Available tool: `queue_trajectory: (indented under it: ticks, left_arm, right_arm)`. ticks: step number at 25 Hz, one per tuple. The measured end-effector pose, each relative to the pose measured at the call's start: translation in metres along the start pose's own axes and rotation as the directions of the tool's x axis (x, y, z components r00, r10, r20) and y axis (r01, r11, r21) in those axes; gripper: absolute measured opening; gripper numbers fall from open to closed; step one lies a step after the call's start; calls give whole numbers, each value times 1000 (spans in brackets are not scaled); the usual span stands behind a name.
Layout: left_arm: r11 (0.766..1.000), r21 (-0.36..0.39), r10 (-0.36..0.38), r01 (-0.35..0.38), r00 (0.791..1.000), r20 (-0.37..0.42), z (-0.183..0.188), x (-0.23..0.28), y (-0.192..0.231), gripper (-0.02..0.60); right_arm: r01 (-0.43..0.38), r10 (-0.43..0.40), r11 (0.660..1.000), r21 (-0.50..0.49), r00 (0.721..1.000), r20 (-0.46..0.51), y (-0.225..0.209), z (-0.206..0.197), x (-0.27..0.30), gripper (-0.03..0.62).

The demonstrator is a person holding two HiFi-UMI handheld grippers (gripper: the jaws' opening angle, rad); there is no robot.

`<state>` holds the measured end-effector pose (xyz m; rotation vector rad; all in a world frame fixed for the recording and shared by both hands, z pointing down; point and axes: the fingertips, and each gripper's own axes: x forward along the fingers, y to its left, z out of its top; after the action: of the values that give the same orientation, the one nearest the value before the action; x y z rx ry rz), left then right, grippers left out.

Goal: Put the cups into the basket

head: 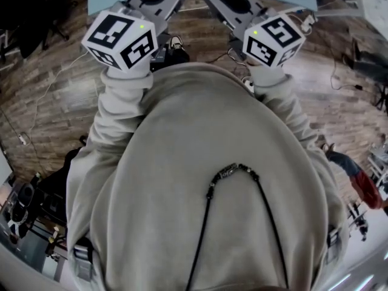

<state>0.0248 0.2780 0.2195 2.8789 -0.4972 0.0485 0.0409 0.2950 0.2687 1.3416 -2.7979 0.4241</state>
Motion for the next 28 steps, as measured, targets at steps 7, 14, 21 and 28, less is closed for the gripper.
queue_trajectory:
  ticks: [7,14,21,28]
  left_arm:
    - [998,-61,6,-6,1000,9,12,9,96,-3]
    - [994,-110,-9,10,1000,8,22,24,188,-3]
    - [990,-126,-65,63,998,-12,26,55,243,-3]
    - [987,-131,-102,98,995,-25,23,73,245,-3]
  right_arm:
    - [12,-13,1000,-17,999,-46,-41,24,76,11]
    - [32,-34,999,-28,997,-70,-88,48,149,11]
    - [56,-57,998,-12,995,-80,-129,60,199,11]
    - [83,-84,996,-20,994,-76,-142,68,204,11]
